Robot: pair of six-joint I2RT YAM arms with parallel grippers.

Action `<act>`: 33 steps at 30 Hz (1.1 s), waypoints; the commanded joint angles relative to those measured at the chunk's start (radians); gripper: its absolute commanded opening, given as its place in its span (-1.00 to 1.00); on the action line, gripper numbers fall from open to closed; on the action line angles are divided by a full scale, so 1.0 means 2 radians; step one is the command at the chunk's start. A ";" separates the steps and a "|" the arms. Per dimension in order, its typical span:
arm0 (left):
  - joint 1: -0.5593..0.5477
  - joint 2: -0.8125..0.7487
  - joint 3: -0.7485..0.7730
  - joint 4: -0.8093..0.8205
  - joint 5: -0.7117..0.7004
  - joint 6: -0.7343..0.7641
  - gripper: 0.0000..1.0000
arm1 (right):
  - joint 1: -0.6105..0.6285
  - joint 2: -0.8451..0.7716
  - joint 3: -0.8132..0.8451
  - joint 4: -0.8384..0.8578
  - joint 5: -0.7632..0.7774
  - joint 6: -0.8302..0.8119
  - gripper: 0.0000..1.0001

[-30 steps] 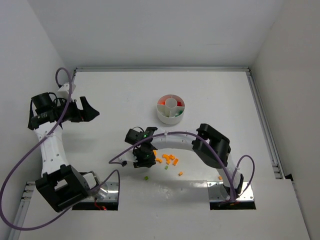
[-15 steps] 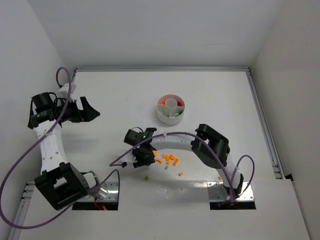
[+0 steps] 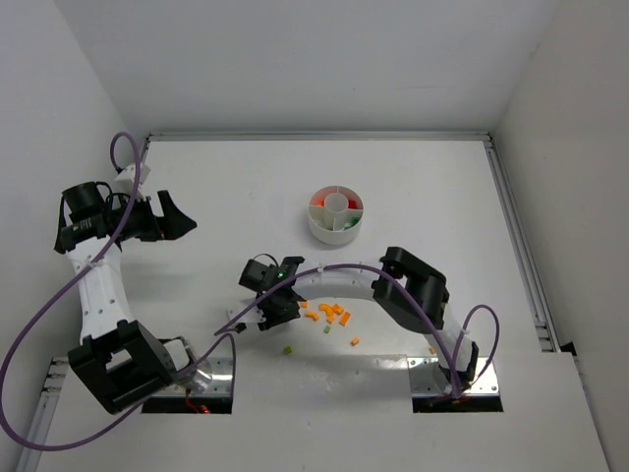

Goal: Sort the legos into containers by color

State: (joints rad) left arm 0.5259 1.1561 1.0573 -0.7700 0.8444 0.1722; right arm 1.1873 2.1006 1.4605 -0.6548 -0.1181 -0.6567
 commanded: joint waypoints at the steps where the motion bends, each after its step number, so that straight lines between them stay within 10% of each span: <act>1: 0.006 -0.014 0.005 0.005 0.006 0.006 0.99 | 0.009 0.026 -0.012 0.014 0.011 -0.008 -0.41; 14: 0.006 -0.019 0.005 0.005 0.001 0.016 0.99 | 0.009 0.021 0.008 -0.033 0.031 0.008 -0.39; 33: 0.022 -0.037 -0.015 -0.002 0.008 0.017 0.99 | 0.009 -0.108 -0.086 -0.004 -0.156 0.110 -0.11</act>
State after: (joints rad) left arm 0.5392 1.0950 1.0290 -0.7742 0.8394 0.2176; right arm 1.1995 1.9411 1.3136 -0.7471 -0.3172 -0.4946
